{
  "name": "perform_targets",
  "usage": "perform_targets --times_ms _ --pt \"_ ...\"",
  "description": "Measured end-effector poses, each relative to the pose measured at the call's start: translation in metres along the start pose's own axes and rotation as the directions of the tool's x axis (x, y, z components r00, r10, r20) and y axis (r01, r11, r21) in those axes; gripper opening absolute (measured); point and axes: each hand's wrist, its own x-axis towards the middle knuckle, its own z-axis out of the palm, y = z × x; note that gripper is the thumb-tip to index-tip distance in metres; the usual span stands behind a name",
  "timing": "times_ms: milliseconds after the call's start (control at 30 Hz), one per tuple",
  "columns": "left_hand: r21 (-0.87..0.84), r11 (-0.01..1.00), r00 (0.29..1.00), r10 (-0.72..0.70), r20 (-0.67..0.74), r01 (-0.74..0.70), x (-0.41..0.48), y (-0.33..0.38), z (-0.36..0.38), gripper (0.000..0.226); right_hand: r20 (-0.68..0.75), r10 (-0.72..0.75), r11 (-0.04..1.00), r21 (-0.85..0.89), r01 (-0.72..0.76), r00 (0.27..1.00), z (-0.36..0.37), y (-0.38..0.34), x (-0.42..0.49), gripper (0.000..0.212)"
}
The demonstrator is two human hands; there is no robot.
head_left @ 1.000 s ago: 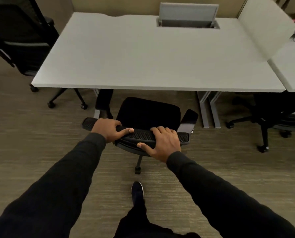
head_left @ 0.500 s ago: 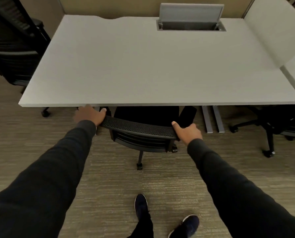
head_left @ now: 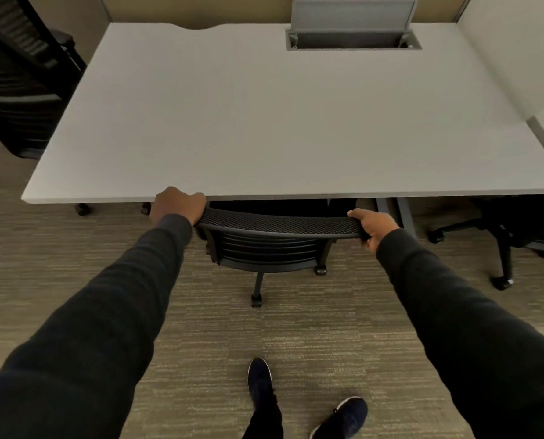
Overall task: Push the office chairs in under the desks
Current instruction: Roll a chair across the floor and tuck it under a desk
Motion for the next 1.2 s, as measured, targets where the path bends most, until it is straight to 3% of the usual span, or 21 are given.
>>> perform_targets --times_ms 433,633,1200 --pt "-0.188 0.980 0.997 -0.073 0.007 0.073 -0.033 0.031 0.030 0.034 -0.012 -0.072 0.997 -0.035 0.072 0.997 -0.042 -0.026 0.040 0.013" --pt "-0.172 0.983 0.998 -0.057 0.017 0.059 -0.035 0.055 0.039 0.033 -0.022 -0.049 0.999 -0.022 0.049 0.999 -0.062 -0.033 0.059 0.023" --pt "-0.114 0.991 0.997 -0.066 0.034 0.069 -0.038 0.093 0.076 0.035 -0.002 -0.046 0.997 -0.069 0.046 0.999 -0.101 -0.052 0.088 0.016"
